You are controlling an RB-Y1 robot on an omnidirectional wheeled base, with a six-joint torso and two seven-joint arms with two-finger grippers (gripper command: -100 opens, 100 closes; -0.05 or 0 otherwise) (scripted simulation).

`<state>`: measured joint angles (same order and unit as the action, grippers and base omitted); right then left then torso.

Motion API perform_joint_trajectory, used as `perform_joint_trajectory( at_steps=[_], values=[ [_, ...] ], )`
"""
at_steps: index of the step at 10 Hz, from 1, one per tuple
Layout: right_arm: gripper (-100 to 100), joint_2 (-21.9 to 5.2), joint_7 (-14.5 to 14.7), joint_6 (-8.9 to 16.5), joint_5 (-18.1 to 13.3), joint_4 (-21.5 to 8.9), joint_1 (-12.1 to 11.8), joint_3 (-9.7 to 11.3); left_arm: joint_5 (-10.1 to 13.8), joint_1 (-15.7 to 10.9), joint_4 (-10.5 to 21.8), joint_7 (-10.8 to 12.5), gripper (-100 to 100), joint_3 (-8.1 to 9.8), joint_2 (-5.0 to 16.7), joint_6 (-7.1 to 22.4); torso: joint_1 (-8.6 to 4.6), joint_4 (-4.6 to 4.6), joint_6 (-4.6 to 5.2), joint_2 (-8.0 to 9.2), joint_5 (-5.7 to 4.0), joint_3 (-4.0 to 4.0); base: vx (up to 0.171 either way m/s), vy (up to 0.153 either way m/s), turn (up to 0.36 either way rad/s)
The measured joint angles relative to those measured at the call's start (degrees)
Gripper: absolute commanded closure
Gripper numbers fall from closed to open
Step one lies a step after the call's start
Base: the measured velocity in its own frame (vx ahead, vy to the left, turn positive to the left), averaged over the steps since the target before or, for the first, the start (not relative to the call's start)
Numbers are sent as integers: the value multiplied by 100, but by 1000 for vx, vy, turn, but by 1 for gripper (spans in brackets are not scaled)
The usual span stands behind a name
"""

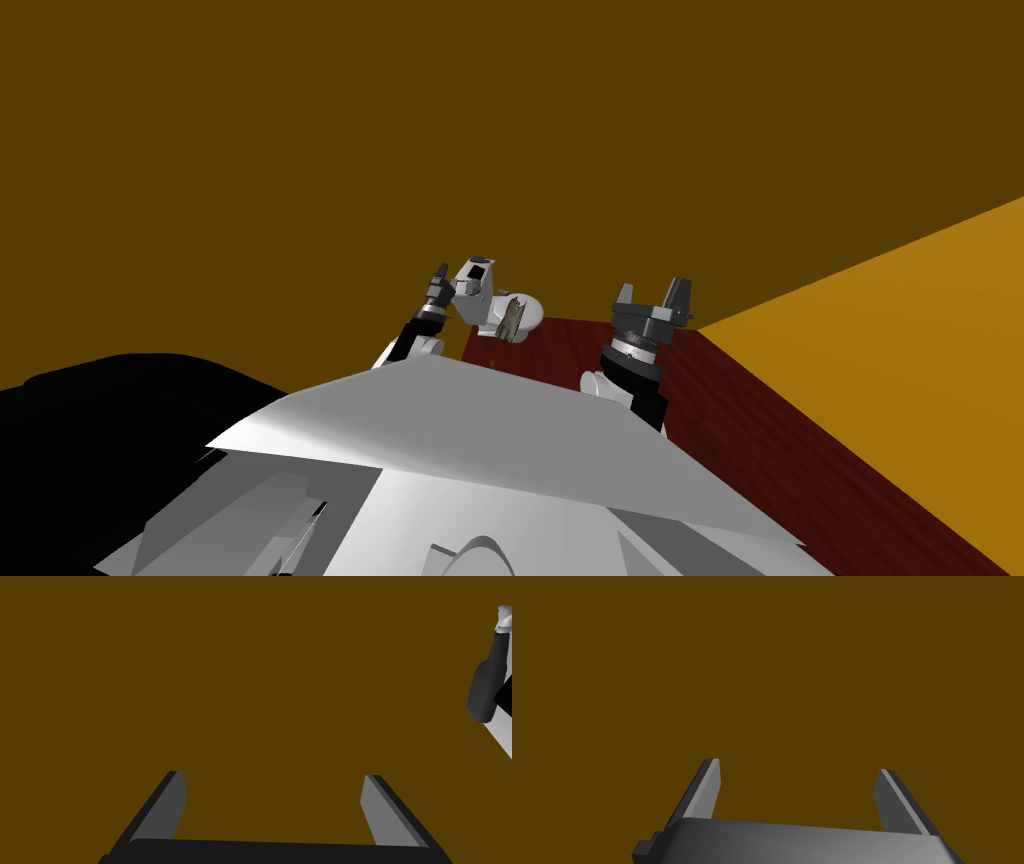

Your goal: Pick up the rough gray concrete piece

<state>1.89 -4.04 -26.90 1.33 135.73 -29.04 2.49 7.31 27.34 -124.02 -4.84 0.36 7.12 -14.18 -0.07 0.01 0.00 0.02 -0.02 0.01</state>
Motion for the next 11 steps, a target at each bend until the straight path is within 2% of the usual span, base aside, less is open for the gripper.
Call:
perform_joint_trajectory(
  at_steps=[1,3,6,7,9,11],
  values=[
    [0,0,0,0,0,0,0,0,9,-37,37,-15,-100,7,-31,194,0,0,0,0,0,0,-15,-14,-24],
    [0,0,0,0,0,0,0,0,51,-186,378,11,-100,84,18,436,4,0,0,1,1,1,-15,-10,-32],
    [0,0,0,0,0,0,0,0,6,-306,694,1,-100,94,53,882,8,1,0,2,1,1,-17,-1,-46],
    [0,0,0,0,0,0,0,0,-27,-310,746,-4,-100,87,76,1054,8,1,0,4,1,2,-20,5,-54],
    [0,0,0,0,0,0,0,0,-132,-502,1077,-40,-100,77,106,1349,11,1,0,4,2,2,-21,10,-67],
    [0,0,0,0,0,0,0,0,-243,-584,1292,-51,-100,56,181,1616,14,1,0,4,3,2,-16,14,-39]
  ],
)
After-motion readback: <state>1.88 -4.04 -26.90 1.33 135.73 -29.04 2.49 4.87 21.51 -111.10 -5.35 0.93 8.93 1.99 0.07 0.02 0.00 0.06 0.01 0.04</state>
